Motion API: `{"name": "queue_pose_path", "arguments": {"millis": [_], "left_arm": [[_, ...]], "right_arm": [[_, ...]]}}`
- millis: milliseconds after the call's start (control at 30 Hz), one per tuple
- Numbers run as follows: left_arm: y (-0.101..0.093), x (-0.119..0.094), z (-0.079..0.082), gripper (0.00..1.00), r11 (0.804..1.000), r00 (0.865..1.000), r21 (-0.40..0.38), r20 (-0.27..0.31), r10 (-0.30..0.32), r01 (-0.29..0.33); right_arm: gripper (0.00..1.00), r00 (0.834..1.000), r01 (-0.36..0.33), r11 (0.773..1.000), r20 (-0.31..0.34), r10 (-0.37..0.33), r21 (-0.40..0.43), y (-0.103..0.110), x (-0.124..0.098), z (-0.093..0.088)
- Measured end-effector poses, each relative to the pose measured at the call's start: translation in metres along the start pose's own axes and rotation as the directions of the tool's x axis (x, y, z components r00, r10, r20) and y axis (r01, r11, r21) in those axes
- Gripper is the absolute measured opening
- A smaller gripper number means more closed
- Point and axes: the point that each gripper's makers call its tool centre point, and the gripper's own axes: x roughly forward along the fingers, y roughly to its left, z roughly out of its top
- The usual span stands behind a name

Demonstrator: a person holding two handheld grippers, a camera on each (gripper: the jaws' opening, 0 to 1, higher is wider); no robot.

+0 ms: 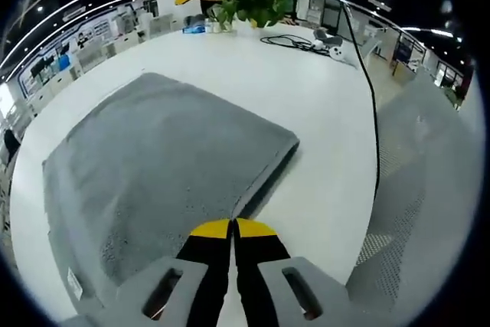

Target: Fold the towel on the table until its edges align and the towel forms a compact rectangular stack.

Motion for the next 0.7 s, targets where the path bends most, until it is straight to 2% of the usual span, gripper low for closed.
{"name": "queue_pose_path", "arguments": {"millis": [33, 100, 267, 367, 700], "left_arm": [[0.002, 0.002, 0.0, 0.01, 1.0, 1.0, 0.023, 0.01, 0.01, -0.011], [0.0, 0.004, -0.002, 0.02, 1.0, 1.0, 0.021, 0.008, 0.008, -0.008], [-0.015, 0.005, 0.005, 0.16, 0.998, 0.999, 0.057, 0.037, -0.025, 0.023], [-0.022, 0.009, 0.012, 0.17, 0.994, 0.999, 0.104, 0.042, -0.032, 0.027], [-0.046, 0.022, 0.044, 0.16, 0.989, 0.994, 0.129, 0.073, -0.078, 0.068]], "right_arm": [[0.24, 1.0, 0.0, 1.0, -0.001, 0.0, 0.0, 0.0, 0.0, 0.0], [0.24, 1.0, -0.001, 1.0, 0.002, 0.001, -0.002, 0.0, 0.0, -0.001], [0.24, 1.0, 0.002, 1.0, 0.0, -0.002, 0.007, -0.001, -0.002, -0.005], [0.24, 1.0, 0.006, 1.0, -0.005, -0.006, 0.01, -0.004, 0.0, -0.009], [0.24, 0.999, -0.006, 0.999, -0.033, 0.007, 0.035, -0.005, 0.013, -0.029]]}}
